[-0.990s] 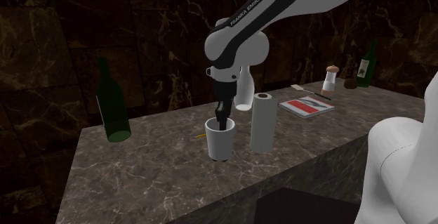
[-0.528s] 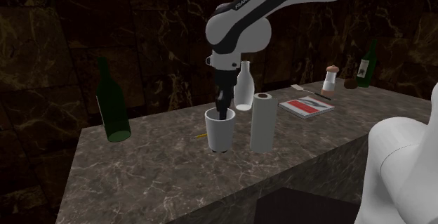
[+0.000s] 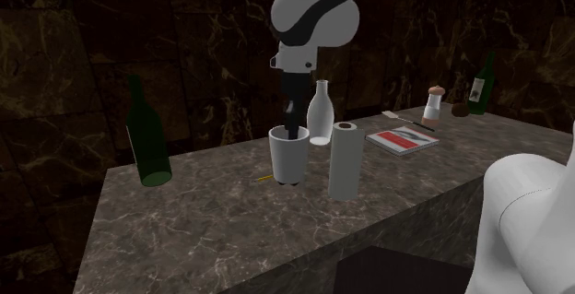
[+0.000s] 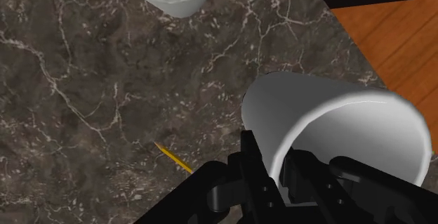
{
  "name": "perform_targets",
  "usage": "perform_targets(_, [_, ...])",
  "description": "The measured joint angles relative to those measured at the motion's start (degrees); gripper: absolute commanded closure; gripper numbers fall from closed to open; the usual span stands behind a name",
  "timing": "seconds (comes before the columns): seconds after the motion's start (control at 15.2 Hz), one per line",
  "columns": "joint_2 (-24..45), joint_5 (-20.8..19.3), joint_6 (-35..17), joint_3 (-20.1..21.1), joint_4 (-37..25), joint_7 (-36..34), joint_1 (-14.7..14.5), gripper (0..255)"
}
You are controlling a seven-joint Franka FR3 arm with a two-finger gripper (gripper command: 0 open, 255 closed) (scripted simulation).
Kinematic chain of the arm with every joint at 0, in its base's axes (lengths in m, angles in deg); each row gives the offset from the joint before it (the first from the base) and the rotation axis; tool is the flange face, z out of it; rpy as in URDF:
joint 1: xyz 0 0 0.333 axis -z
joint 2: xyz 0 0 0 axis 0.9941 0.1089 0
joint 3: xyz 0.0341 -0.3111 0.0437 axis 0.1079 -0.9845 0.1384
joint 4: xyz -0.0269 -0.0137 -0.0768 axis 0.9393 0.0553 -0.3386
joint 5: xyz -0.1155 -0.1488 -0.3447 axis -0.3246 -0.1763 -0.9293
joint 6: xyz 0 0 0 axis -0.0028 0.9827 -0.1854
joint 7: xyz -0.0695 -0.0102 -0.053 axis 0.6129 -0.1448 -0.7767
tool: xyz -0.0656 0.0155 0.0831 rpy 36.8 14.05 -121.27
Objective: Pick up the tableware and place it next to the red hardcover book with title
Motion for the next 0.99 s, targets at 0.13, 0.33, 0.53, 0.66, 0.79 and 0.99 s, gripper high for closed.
perform_targets(0.13, [-0.42,-0.11,1.49,0.23,-1.1,-0.31,-0.03,255])
perform_targets(0.33, [-1.0,-0.3,3.8,0.39,-2.89,-0.47,0.02,255])
perform_targets(0.53, [-1.6,-0.43,6.1,0.75,-4.65,-0.91,-0.04,255])
perform_targets(0.66, [-1.87,-0.48,7.56,0.95,-5.85,-1.13,-0.08,255])
perform_targets(0.79, [-2.0,-0.47,9.25,1.08,-7.44,-1.24,-0.13,255])
perform_targets(0.99, [-2.19,-0.5,11.49,1.15,-9.51,-1.25,-0.12,255])
